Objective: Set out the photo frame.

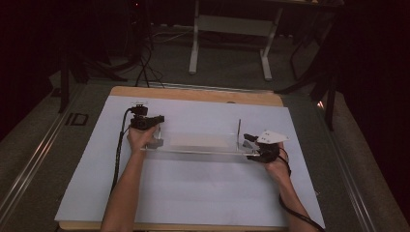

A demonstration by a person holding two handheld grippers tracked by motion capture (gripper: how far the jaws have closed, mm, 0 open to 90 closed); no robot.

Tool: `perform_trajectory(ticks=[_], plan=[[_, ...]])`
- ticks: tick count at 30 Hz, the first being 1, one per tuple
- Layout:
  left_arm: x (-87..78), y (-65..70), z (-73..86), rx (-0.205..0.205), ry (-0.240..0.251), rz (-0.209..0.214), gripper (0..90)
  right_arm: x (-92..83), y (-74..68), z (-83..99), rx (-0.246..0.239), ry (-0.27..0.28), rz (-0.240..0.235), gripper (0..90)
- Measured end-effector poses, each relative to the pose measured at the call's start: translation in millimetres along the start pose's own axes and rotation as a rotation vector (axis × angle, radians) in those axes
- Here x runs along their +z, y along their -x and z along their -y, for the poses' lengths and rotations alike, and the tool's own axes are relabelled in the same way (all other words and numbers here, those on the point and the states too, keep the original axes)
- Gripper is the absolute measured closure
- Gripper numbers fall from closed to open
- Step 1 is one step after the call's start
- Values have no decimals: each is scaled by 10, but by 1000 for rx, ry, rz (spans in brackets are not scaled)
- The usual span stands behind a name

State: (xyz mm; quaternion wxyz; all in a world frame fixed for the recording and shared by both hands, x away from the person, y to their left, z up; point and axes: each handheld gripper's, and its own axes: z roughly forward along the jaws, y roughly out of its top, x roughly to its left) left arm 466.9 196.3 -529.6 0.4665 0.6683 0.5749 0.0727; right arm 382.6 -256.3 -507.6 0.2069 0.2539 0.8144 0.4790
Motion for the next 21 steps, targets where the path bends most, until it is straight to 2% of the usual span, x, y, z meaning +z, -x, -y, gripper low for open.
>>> perform_trajectory(ticks=[5, 14, 19, 21], plan=[[1, -8, 2, -6, 2, 6, 848, 33, 6, -6, 37, 15, -32, 469], [2, -25, 2, -15, 5, 15, 837, 36, 29, -24, 55, 17, -38, 470], [-15, -34, 6, 17, 4, 18, 815, 35, 31, -23, 54, 19, -40, 470], [-25, -37, 8, 37, -10, 7, 775, 35, 29, -22, 54, 17, -41, 470]])
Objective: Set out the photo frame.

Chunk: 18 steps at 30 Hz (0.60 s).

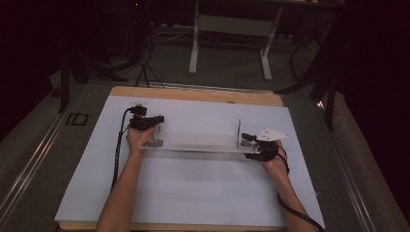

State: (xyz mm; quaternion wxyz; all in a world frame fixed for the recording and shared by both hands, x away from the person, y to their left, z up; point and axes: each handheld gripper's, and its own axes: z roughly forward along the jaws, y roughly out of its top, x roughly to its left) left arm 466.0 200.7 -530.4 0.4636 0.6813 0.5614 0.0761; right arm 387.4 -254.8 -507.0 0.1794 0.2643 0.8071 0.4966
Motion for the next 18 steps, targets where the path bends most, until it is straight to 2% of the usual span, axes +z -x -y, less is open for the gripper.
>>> perform_trajectory(ticks=[3, 10, 13, 18], plan=[[-15, -15, 15, 11, -11, -6, 738, -1, 2, -2, 0, -2, -1, 471], [-140, -68, 75, 10, 25, 9, 669, 0, 4, -7, 4, -3, -1, 471], [-208, -73, 114, 8, 56, 20, 650, 1, 7, -10, 5, -1, 0, 471], [-312, -39, 163, 49, 70, 16, 614, 1, 14, -13, 16, 3, -4, 470]])
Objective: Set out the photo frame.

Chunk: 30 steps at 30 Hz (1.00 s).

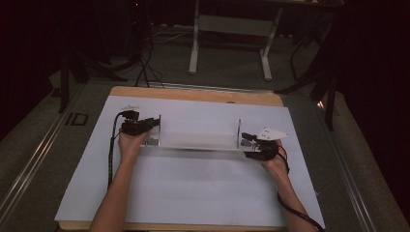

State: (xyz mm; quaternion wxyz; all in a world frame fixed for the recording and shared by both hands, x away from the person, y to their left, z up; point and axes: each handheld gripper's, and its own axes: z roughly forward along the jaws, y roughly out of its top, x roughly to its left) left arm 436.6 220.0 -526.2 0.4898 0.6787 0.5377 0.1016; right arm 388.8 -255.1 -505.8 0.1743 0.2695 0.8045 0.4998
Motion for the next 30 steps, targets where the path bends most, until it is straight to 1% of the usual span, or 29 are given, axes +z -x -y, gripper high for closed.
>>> perform_trajectory(ticks=[1, 4, 6, 7, 8, 11, 14, 16, 18, 20, 22, 24, 26, 27, 29, 30], plan=[[-23, 9, 1, 10, -1, -1, 611, 0, 0, -1, 2, 0, 0, 470], [-104, 41, 9, 36, 14, 5, 601, 3, 4, -6, 3, 2, 0, 470], [-158, 60, 15, 65, 14, 0, 597, 3, 5, -11, 8, 3, 2, 470], [-190, 71, 20, 86, 13, -2, 597, 3, 7, -13, 7, 3, 3, 470], [-219, 80, 25, 97, 14, -2, 600, 2, 5, -18, 9, 1, 7, 470], [-294, 91, 33, 116, 18, -2, 598, 3, 7, -29, 16, 5, 14, 469], [-366, 114, 48, 145, 27, -9, 589, 6, 14, -41, 26, 5, 14, 469], [-405, 130, 61, 161, 29, -9, 574, 5, 14, -40, 25, 5, 14, 469], [-449, 156, 86, 201, 51, -26, 574, 6, 16, -44, 28, 4, 14, 468], [-490, 149, 109, 201, 69, -16, 574, 6, 21, -49, 31, 2, 13, 468], [-519, 149, 140, 220, 76, -17, 572, 6, 23, -51, 34, 3, 13, 467], [-538, 153, 172, 234, 78, 1, 549, 7, 25, -53, 36, 6, 14, 466], [-564, 169, 197, 269, 85, -3, 540, 9, 34, -63, 38, 4, 11, 466], [-577, 177, 200, 279, 91, -4, 539, 9, 35, -64, 39, 3, 11, 466], [-601, 181, 201, 281, 101, 9, 539, 8, 34, -62, 36, 3, 12, 465], [-611, 185, 209, 284, 107, 9, 539, 8, 34, -62, 36, 3, 12, 464]])
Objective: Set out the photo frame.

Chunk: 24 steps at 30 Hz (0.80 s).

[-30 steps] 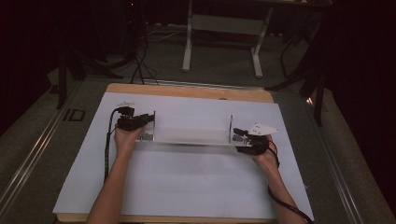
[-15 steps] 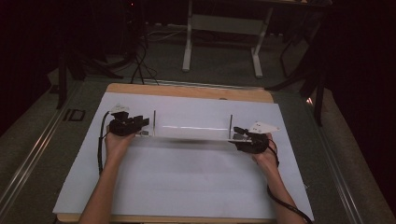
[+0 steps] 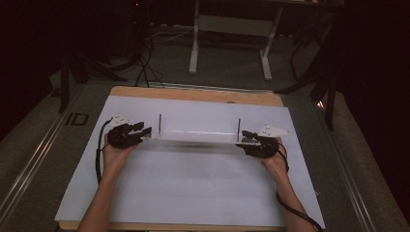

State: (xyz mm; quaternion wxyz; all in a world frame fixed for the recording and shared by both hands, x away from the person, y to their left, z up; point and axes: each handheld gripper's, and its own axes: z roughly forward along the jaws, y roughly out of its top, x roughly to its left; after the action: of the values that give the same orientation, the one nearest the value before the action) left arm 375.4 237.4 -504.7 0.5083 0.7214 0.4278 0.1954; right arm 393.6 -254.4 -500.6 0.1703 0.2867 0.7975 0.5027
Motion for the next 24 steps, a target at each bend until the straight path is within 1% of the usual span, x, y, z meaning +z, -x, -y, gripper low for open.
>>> perform_trajectory(ticks=[1, 3, 6, 8, 9, 11, 13, 15, 18, 19, 20, 24], plan=[[-12, 7, 11, 9, 1, -2, 539, 1, 1, -1, 1, 0, 0, 464], [-28, 0, 32, 12, -6, 1, 528, 1, 4, -8, 4, -3, 0, 463], [-61, -14, 73, 0, 3, 13, 523, 1, 6, -11, 5, -4, -2, 461], [-79, -12, 91, -3, -2, 42, 512, 0, 14, -11, 14, 0, -9, 455], [-85, -5, 97, -2, -7, 46, 511, 1, 20, -14, 16, 3, -9, 453], [-107, 18, 124, 20, -18, 47, 515, 5, 25, -19, 23, 8, -10, 448], [-118, 31, 147, 45, -39, 40, 512, 5, 30, -22, 28, 10, -13, 445], [-122, 42, 149, 50, -36, 51, 511, 6, 32, -23, 32, 11, -12, 444], [-111, 97, 121, 79, -26, 67, 500, 8, 33, -28, 38, 12, -12, 441], [-100, 121, 106, 92, -30, 78, 490, 8, 34, -29, 38, 13, -11, 440], [-88, 143, 99, 96, -30, 89, 484, 9, 35, -30, 39, 14, -11, 439], [-41, 193, 68, 108, -26, 110, 468, 12, 38, -35, 44, 17, -11, 437]])
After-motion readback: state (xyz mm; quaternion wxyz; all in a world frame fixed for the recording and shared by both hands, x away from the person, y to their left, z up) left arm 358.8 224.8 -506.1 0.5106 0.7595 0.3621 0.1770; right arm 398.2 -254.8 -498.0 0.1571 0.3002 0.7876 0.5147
